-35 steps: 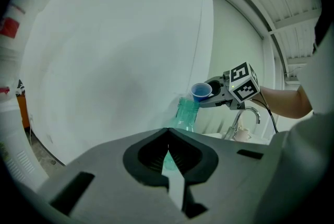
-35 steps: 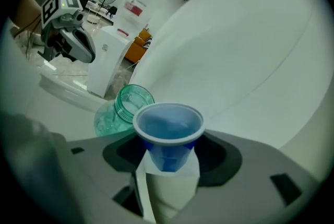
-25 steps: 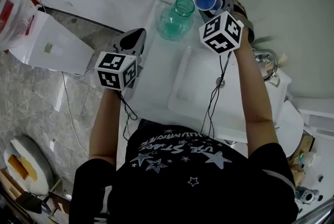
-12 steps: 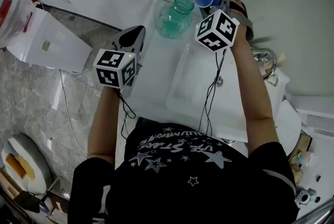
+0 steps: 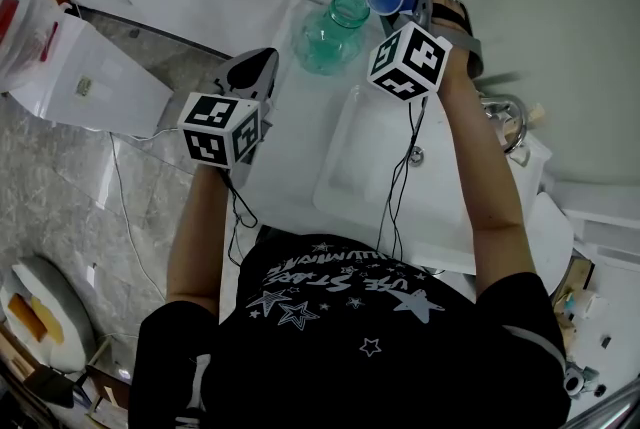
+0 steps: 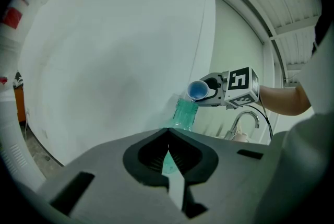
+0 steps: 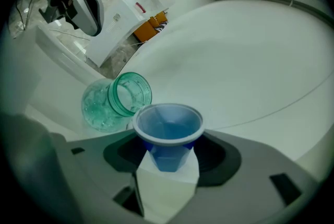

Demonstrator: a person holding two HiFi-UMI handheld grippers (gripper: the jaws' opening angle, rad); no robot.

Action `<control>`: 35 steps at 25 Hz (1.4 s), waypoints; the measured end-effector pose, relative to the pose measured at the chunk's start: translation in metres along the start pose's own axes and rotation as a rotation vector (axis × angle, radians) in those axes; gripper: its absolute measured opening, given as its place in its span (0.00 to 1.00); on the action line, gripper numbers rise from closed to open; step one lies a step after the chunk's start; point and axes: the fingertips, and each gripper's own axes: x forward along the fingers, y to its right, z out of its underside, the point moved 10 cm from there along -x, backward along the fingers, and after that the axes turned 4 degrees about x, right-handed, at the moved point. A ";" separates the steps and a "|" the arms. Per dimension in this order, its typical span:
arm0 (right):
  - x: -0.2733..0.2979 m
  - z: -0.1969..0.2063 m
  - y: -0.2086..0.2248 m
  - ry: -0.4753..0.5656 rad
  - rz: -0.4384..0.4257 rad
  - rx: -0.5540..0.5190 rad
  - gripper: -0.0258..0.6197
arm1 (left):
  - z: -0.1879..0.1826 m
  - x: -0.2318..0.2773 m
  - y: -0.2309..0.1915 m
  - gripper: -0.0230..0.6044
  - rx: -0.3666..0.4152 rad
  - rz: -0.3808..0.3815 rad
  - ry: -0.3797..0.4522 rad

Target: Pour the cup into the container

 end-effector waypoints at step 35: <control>-0.013 -0.006 0.001 0.080 -0.003 0.145 0.47 | -0.002 -0.014 0.010 0.05 -0.007 -0.023 0.022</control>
